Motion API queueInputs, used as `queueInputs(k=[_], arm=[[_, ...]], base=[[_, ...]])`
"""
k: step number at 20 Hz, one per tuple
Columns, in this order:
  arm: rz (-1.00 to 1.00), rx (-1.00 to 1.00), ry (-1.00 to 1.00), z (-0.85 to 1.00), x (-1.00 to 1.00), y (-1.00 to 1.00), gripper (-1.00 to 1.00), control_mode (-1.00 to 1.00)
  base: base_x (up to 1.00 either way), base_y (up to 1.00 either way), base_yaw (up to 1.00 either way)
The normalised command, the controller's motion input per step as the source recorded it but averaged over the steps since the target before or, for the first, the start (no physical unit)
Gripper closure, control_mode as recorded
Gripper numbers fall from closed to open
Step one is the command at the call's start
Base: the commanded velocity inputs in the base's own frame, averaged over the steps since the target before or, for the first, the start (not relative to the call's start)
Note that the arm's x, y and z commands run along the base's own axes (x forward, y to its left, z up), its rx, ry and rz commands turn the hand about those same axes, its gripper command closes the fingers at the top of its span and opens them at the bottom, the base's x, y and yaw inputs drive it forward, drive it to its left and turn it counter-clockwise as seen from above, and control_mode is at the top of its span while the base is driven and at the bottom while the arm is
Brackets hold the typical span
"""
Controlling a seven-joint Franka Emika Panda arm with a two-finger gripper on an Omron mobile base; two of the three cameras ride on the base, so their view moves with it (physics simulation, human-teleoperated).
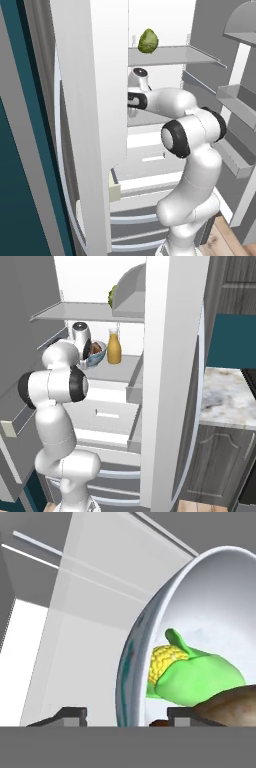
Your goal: Pick the chicken drumstick and corn from their plates and place them in the bowl. Then put the bowl in the fridge.
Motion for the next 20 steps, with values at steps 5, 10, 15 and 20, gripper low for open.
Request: queueInputs(k=[5, 10, 15, 20], arm=[[0.0, 0.11, -0.06, 0.15, -0.36, -0.02, -1.0, -1.0], [0.0, 0.14, -0.11, 0.14, -0.54, -0.11, -1.0, -1.0], [0.0, 0.04, -0.08, 0.32, -0.59, -0.17, -1.0, -1.0], [0.0, 0.0, -0.03, 0.38, -0.61, -0.11, -1.0, -1.0]], base=[[0.0, 0.0, 0.0], [0.0, 0.0, 0.0], [0.0, 0.0, 0.0], [0.0, 0.0, 0.0]])
